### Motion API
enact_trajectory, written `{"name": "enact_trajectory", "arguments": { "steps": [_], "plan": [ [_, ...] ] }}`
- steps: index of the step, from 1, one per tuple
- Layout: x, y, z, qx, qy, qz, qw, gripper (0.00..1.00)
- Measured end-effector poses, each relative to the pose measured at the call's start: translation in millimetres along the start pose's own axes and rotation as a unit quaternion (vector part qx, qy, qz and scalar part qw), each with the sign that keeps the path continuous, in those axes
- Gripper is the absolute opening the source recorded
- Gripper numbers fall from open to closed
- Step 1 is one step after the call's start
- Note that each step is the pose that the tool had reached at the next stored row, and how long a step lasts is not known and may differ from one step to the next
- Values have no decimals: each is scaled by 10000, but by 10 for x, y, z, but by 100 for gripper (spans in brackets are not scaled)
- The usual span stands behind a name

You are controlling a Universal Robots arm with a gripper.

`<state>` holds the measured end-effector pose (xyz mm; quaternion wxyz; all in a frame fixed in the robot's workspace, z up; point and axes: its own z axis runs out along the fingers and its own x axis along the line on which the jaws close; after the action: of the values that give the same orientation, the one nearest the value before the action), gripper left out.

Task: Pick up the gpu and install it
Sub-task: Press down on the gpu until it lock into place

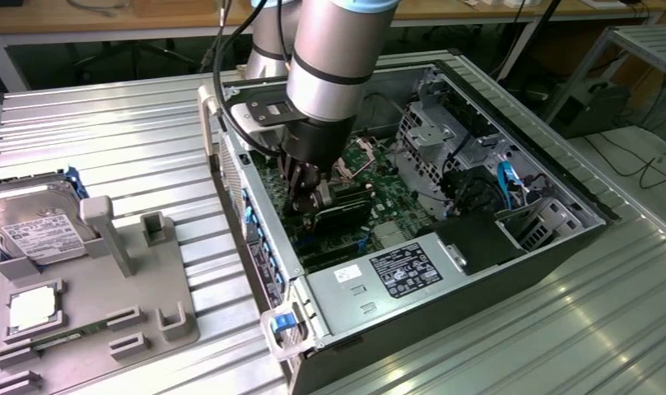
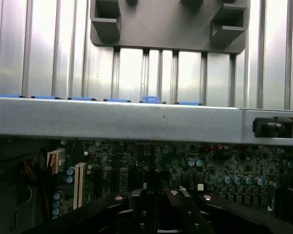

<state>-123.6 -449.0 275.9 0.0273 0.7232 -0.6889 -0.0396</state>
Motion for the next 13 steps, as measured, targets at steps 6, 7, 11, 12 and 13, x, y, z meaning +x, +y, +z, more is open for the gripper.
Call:
{"name": "enact_trajectory", "arguments": {
  "steps": [6, 7, 11, 12, 13],
  "plan": [
    [0, 20, 26, 14, 3, 0, 10000, 11],
    [0, 21, 29, 15, 2, 0, 10000, 11],
    [0, 22, 37, 16, 1, 0, 10000, 11],
    [0, 22, 35, 16, 1, 0, 10000, 11],
    [-2, 23, 24, 20, -5, 0, 10000, 11]
  ]
}}
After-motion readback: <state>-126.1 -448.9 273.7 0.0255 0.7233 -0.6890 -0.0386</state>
